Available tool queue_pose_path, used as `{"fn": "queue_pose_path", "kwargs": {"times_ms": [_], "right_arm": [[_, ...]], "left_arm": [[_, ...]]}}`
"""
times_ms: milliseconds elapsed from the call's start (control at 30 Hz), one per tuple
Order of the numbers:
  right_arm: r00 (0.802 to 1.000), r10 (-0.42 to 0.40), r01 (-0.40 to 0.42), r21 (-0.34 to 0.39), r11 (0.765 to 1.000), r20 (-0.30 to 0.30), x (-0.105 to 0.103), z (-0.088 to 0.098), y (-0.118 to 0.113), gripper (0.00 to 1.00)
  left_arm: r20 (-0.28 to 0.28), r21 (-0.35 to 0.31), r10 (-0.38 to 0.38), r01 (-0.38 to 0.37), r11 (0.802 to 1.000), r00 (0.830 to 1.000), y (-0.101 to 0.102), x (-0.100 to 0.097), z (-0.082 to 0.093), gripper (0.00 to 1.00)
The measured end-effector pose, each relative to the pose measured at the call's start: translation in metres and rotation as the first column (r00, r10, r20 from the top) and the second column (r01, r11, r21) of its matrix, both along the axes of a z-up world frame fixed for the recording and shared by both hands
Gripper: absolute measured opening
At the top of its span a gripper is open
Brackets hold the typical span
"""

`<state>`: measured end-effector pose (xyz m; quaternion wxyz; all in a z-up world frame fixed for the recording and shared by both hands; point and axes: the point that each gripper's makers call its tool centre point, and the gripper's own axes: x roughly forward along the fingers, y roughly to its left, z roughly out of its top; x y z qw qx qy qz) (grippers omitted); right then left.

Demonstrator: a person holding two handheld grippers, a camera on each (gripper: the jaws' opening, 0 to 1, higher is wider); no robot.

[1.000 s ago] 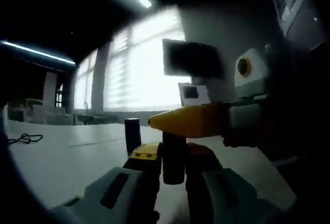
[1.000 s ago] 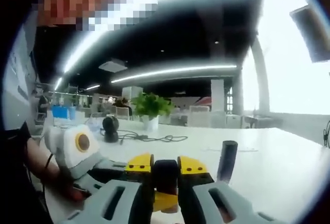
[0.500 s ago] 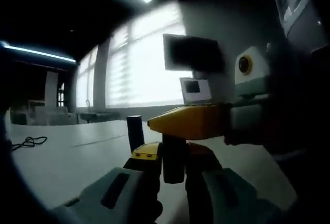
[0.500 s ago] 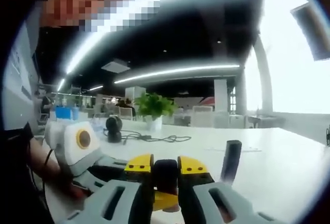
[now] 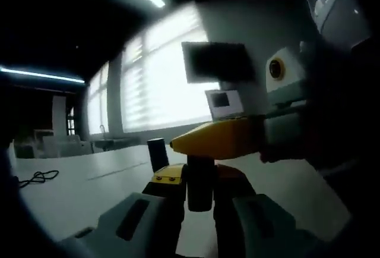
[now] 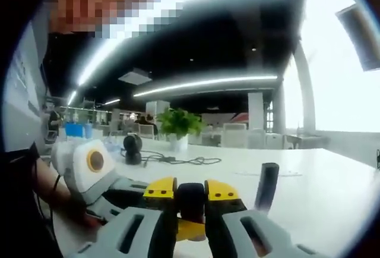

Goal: Pick up cosmetic bottle twist off cap place on table pick up cap screw tight cap place on table

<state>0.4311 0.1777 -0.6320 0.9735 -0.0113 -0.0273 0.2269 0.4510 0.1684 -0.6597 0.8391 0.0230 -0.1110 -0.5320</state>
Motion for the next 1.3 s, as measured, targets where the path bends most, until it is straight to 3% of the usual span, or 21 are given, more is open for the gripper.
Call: {"fn": "queue_pose_path", "kwargs": {"times_ms": [200, 533, 800, 1033, 1300], "right_arm": [[1.0, -0.003, 0.003, 0.004, 1.0, -0.007, 0.001, -0.001, 0.002, 0.11], [1.0, -0.002, 0.003, 0.015, 1.0, -0.014, 0.001, -0.002, 0.003, 0.11], [1.0, 0.013, -0.013, -0.008, 1.0, -0.001, 0.0, 0.0, 0.004, 0.11], [0.998, 0.068, -0.068, -0.001, 0.998, -0.014, 0.0, 0.001, 0.003, 0.1], [0.983, 0.184, -0.184, 0.001, 0.983, -0.011, -0.004, 0.001, 0.004, 0.1]], "left_arm": [[0.009, 0.019, 0.015, -0.015, 1.0, 1.0, -0.001, -0.001, -0.003, 0.08], [-0.063, 0.01, -0.003, 0.004, 1.0, 0.998, 0.0, -0.003, -0.01, 0.08], [-0.056, 0.005, -0.005, 0.006, 1.0, 0.998, -0.001, -0.004, -0.009, 0.07], [-0.04, 0.01, -0.019, 0.019, 1.0, 0.999, -0.003, -0.005, -0.008, 0.06], [-0.067, 0.01, -0.035, 0.036, 0.999, 0.997, -0.004, -0.009, -0.01, 0.05]]}}
